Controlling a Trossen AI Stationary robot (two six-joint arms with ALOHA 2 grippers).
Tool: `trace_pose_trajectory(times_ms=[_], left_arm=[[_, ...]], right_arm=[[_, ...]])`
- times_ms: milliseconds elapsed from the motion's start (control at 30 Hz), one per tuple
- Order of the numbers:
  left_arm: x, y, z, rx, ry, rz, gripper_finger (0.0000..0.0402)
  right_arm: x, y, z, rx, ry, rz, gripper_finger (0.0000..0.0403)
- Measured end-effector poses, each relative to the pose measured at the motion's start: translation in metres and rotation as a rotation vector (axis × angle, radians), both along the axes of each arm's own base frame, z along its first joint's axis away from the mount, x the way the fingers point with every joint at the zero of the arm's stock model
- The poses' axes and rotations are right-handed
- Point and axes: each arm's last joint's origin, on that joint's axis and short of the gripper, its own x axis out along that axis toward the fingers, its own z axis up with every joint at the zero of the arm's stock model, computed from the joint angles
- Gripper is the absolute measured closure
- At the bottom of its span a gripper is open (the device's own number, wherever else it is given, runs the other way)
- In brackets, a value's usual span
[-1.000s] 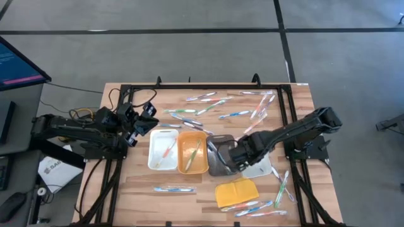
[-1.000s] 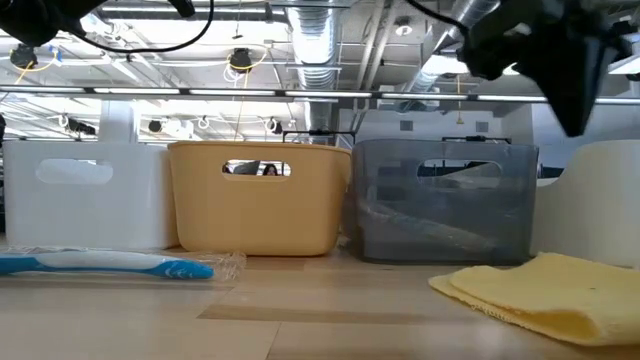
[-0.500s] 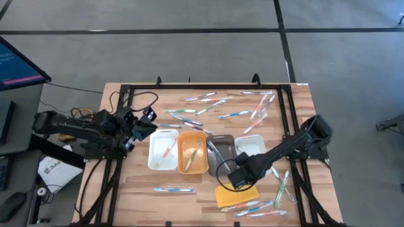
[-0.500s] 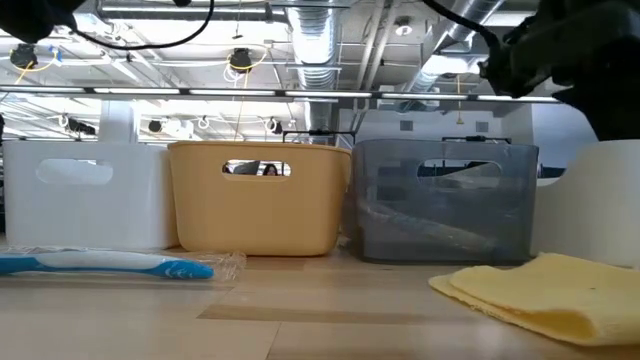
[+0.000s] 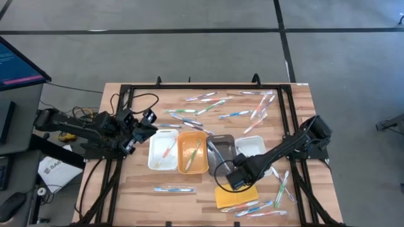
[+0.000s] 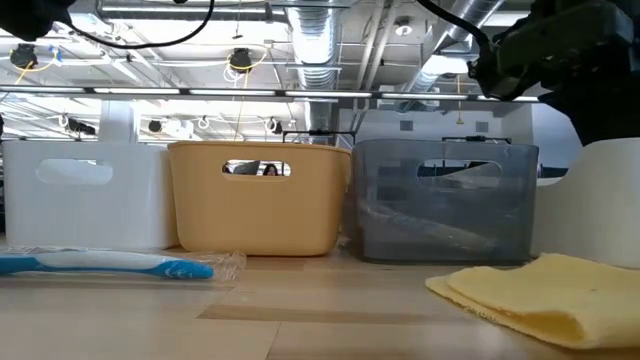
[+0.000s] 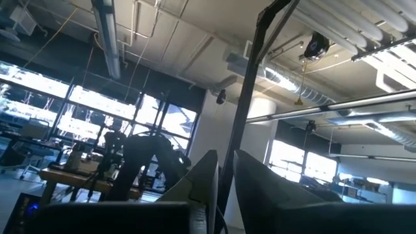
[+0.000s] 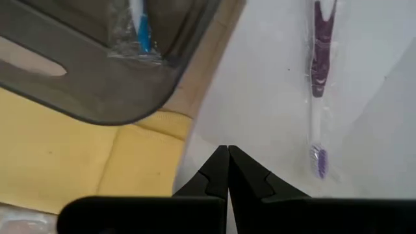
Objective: Pick & Place Toothbrushes
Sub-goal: Adjust the bins
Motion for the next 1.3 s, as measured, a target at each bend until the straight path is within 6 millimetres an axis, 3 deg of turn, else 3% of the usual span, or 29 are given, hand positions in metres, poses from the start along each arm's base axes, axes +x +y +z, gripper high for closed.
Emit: trace_pose_trajectory(times_ms=[933, 1300], left_arm=[[0.000, 0.000, 0.000, 0.000, -0.004, 0.007, 0.0358], [0.000, 0.000, 0.000, 0.000, -0.004, 0.007, 0.0358]], right_arm=[[0.010, -0.011, 0.001, -0.027, -0.065, 0.015, 0.0403], [0.003, -0.049, 0.012, -0.254, 0.041, 0.002, 0.0403]])
